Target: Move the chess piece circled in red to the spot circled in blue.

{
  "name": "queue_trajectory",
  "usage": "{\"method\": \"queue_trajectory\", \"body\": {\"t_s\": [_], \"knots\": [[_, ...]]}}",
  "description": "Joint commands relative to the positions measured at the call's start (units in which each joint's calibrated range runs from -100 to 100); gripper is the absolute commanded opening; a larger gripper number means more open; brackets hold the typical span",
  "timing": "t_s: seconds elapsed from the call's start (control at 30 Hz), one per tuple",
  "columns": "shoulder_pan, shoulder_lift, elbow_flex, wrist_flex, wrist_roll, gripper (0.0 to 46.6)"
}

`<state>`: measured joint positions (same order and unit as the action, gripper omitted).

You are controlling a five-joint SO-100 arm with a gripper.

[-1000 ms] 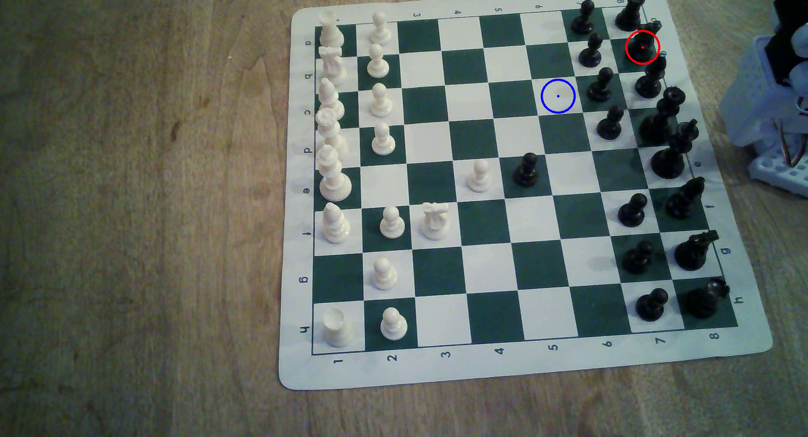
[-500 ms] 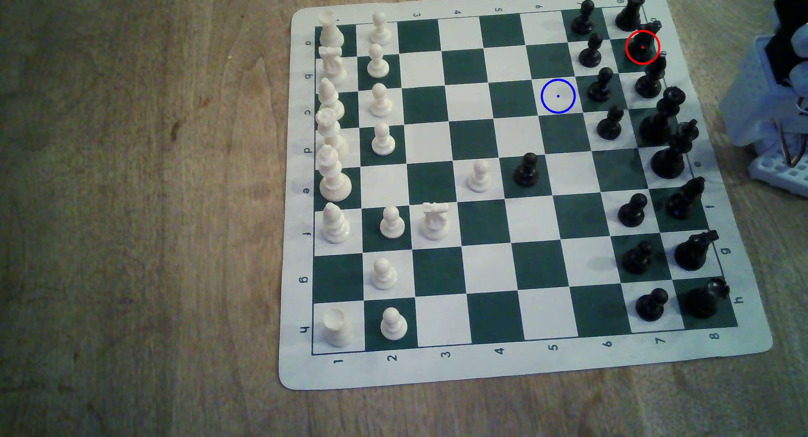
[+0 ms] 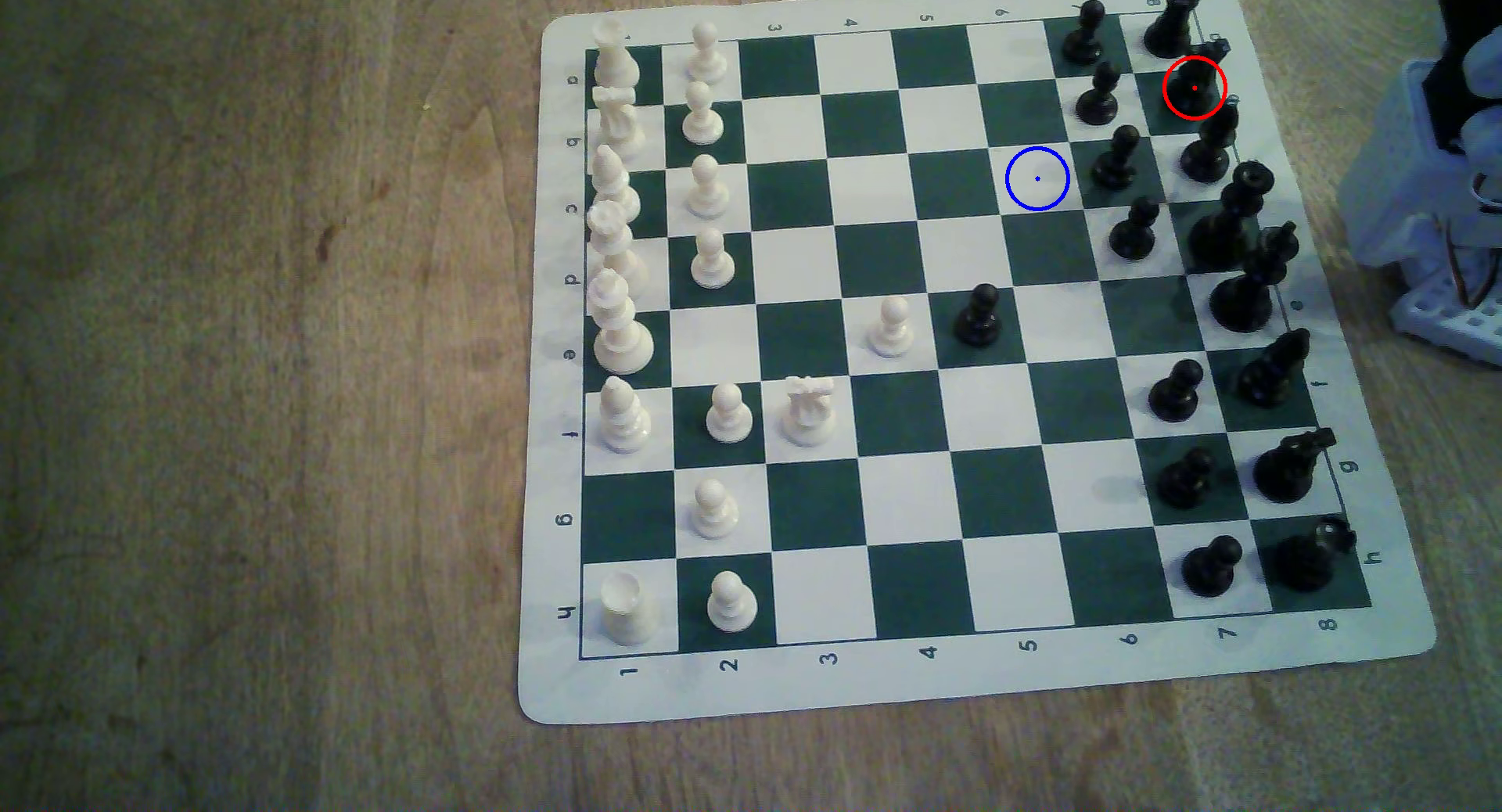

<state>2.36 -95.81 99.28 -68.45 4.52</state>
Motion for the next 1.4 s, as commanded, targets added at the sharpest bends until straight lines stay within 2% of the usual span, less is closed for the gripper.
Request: {"method": "queue_trajectory", "body": {"t_s": [0.0, 0.1, 0.13, 0.17, 0.2, 0.23, 0.33, 0.4, 0.63, 0.67, 0.8, 0.87, 0.93, 1.0, 1.1, 1.17, 1.27, 1.37], "knots": [[0.57, 0.06, 0.72, 20.62, 2.93, 5.6], [1.75, 0.14, 0.63, 33.88, 2.93, 5.1], [2.61, 0.14, -0.09, 38.39, 2.88, 3.3], [4.88, 0.14, -6.53, 56.32, 2.05, 2.5], [5.11, 0.14, -8.43, 60.83, 1.56, 2.7], [5.19, 0.14, -12.79, 71.23, 1.27, 3.9], [4.88, 0.14, -16.77, 83.60, 1.71, 6.6], [4.88, 1.50, -22.49, 98.01, 1.76, 8.9], [5.89, 15.00, -41.62, 130.69, 2.93, 11.0], [6.52, 17.88, -44.61, 134.70, 3.32, 12.8], [10.12, 26.80, -53.04, 141.83, 4.84, 14.6], [13.87, 34.35, -58.75, 144.78, 5.32, 9.5], [16.14, 38.93, -60.38, 145.27, 5.32, 8.3], [19.42, 44.54, -60.93, 145.02, 5.86, 4.2], [22.40, 49.04, -60.20, 145.43, 6.64, 0.5], [23.80, 51.16, -59.84, 145.60, 6.64, 1.3], [26.54, 53.62, -59.30, 145.51, 8.30, 0.2], [27.40, 53.96, -59.30, 145.19, 8.16, 0.2]]}}
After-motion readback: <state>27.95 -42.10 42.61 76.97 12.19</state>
